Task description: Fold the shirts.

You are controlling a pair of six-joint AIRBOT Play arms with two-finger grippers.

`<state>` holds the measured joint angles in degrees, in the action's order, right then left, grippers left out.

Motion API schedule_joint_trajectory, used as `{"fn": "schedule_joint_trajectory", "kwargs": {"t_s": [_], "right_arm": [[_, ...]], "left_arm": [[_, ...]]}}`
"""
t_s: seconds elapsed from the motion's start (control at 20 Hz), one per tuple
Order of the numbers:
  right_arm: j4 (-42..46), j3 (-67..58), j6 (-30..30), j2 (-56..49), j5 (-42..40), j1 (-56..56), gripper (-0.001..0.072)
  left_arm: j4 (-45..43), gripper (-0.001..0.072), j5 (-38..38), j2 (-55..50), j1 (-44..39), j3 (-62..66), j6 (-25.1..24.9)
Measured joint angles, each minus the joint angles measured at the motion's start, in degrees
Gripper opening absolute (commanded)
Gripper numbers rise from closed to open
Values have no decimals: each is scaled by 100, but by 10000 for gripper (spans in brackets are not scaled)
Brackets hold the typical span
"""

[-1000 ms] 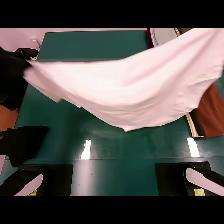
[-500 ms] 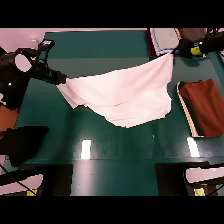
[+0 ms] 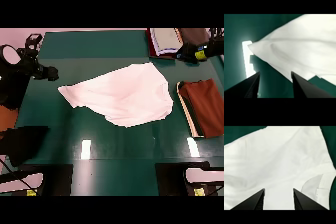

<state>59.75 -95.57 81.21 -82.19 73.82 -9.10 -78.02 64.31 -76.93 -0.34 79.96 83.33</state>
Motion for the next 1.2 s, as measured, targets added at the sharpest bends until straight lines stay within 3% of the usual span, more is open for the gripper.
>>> {"fn": "schedule_joint_trajectory", "kwargs": {"t_s": [0.2, 0.5, 1.1, 1.15, 1.2], "right_arm": [[-13, 905, -103, 610, -278, 61, 410], [-24, 1705, -151, 1058, -542, 87, 410], [-286, 1875, -157, 1145, -592, 87, 409], [-302, 1875, -160, 1145, -590, 87, 409], [-313, 1875, -157, 1145, -588, 87, 409]], "left_arm": [[804, 465, 81, -2, 63, -879, 17], [1552, 465, -833, -17, -424, -2127, 22], [2074, 464, -2009, -404, -802, -2474, 68], [2114, 436, -2061, -409, -813, -2474, 68], [2144, 278, -2100, -413, -815, -2474, 68]]}}
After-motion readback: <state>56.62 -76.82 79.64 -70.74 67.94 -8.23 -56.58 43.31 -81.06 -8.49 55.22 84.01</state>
